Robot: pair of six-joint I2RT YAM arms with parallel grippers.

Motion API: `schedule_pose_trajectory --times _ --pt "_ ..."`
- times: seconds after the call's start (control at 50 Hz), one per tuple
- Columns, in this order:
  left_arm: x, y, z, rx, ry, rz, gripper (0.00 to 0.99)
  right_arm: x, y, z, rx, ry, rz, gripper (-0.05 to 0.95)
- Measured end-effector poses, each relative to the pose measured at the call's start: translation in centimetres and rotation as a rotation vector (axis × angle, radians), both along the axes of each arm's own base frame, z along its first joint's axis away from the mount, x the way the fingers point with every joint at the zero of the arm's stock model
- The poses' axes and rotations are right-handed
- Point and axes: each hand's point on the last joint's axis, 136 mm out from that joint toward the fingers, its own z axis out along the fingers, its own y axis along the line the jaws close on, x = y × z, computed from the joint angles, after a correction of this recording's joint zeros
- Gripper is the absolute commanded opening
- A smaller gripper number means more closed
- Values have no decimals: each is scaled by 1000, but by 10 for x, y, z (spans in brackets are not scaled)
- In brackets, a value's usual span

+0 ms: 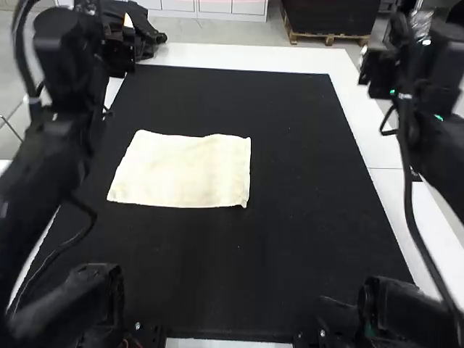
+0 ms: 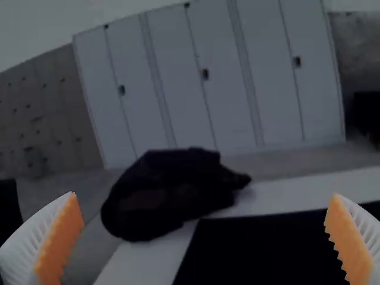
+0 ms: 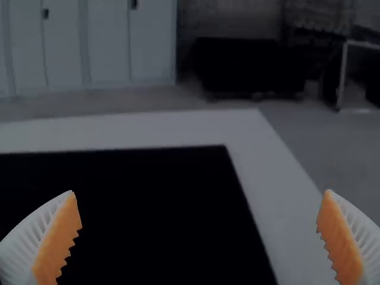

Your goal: Fold the towel.

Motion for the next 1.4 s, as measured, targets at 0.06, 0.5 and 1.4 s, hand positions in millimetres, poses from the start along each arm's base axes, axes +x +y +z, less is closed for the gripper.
schedule_pose_trajectory --times 0.06,0.5,1.4 --pt "17 7 -24 -14 97 31 956 12 1 -34 36 106 10 911" --pt "16 64 -172 -130 536 200 957 22 99 -156 155 452 300 907" --pt "70 54 -285 -252 728 -48 957 78 209 -222 231 631 538 908"
